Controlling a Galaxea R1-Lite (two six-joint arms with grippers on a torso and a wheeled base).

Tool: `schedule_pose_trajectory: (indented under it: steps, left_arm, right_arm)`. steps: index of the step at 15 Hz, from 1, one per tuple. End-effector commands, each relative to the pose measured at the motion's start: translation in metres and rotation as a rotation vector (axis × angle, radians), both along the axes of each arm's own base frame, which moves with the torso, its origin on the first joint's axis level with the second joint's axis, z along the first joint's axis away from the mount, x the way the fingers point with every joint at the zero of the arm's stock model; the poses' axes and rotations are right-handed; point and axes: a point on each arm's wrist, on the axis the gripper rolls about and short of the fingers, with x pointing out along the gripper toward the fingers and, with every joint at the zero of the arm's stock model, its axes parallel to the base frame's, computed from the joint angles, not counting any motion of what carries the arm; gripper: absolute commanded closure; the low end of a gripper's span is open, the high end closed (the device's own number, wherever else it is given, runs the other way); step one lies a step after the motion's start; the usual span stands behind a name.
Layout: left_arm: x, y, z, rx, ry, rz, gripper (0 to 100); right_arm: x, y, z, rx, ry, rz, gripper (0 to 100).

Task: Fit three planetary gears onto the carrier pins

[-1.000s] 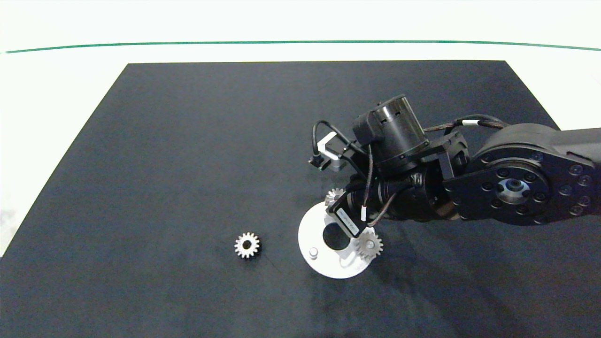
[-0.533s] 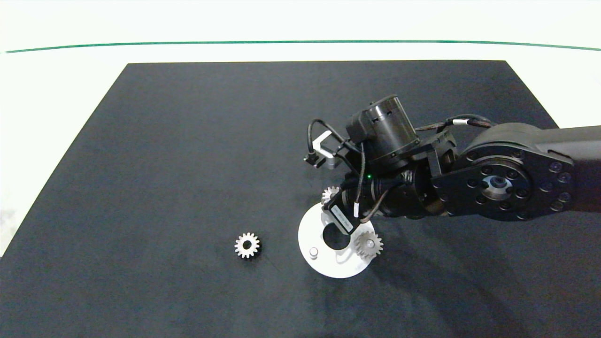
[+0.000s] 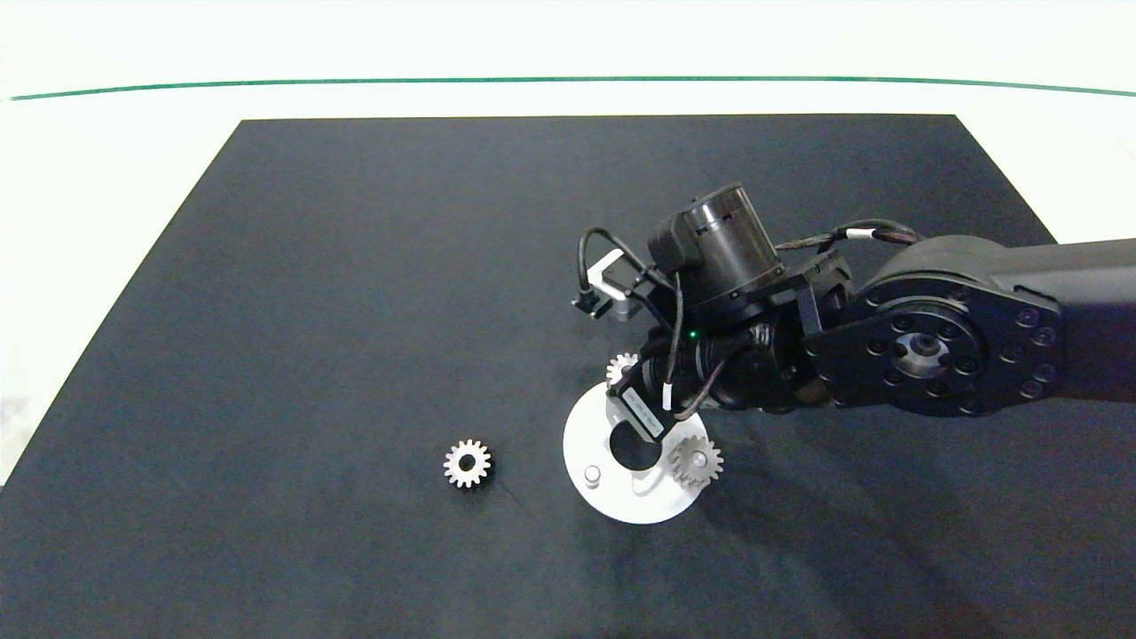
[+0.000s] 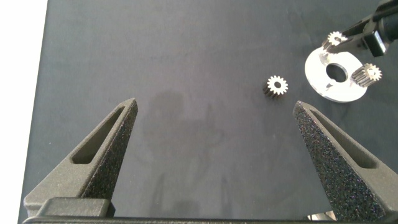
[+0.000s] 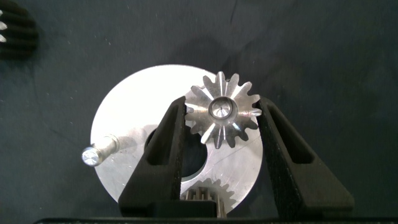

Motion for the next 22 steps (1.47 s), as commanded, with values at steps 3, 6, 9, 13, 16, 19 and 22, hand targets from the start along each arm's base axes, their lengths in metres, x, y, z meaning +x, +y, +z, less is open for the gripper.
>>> schedule_pose_trajectory:
  steps: [3, 6, 9, 13, 16, 19, 22]
  left_arm:
    - [0.0, 0.0, 0.0, 0.0, 0.002, 0.002, 0]
    - [0.001, 0.0, -0.002, 0.002, 0.011, 0.0, 0]
    - [0.002, 0.0, -0.004, 0.003, 0.017, -0.001, 0]
    - [0.004, 0.001, -0.01, 0.022, 0.075, -0.031, 0]
    - [0.025, -0.003, -0.019, 0.067, 0.192, -0.047, 0]
    - [0.045, -0.007, -0.037, 0.231, 0.228, -0.092, 0]
    - [0.07, -0.013, -0.045, 0.299, 0.212, -0.115, 0]
  right_arm:
    - [0.0, 0.0, -0.001, -0.004, 0.002, 0.0, 0]
    - [-0.001, -0.002, 0.001, 0.019, 0.009, -0.02, 0]
    - [-0.015, -0.026, 0.024, 0.063, -0.022, -0.052, 0]
    - [-0.113, -0.122, 0.065, 0.103, -0.168, -0.145, 0]
    - [-0.179, -0.184, 0.073, 0.145, -0.284, -0.239, 0]
    - [-0.224, -0.232, 0.069, 0.163, -0.323, -0.358, 0]
    - [-0.263, -0.26, 0.048, 0.205, -0.397, -0.447, 0]
